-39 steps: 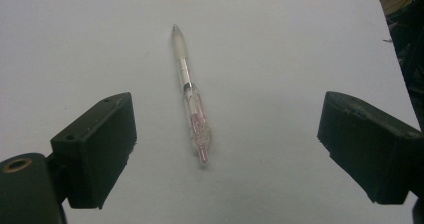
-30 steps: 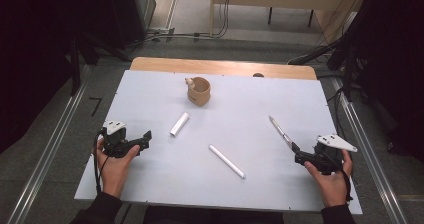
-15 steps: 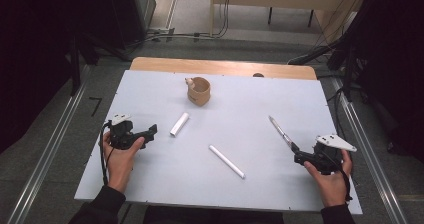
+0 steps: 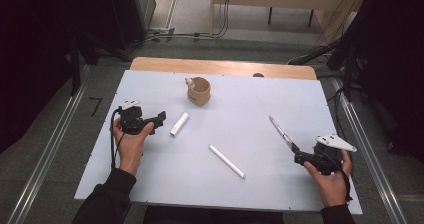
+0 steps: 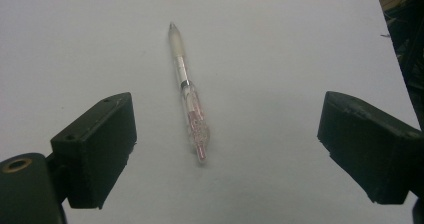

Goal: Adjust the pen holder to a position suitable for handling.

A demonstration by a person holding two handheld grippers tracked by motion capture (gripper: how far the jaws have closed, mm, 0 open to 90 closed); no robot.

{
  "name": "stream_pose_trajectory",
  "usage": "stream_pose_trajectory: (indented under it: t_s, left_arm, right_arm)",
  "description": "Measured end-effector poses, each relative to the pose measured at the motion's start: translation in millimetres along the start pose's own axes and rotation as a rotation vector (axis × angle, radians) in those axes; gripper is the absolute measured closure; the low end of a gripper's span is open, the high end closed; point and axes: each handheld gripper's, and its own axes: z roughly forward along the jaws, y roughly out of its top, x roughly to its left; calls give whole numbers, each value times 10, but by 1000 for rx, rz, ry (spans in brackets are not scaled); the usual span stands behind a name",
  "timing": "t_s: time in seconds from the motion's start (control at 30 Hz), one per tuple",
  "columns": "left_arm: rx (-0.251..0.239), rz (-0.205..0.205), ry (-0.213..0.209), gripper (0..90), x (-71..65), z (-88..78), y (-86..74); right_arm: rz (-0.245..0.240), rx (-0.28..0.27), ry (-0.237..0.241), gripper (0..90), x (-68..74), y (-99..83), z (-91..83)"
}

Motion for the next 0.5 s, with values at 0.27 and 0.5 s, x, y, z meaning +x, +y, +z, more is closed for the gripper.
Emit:
stream_pose_trajectory:
  t_s: [0.27, 0.5]
  left_arm:
    - [6, 33, -10, 71, -212, 216, 181]
    - [16, 27, -17, 90, -317, 400, 303]
  right_arm:
    - [2, 4, -3, 72, -9, -2, 2]
    - [8, 3, 0, 73, -18, -3, 1]
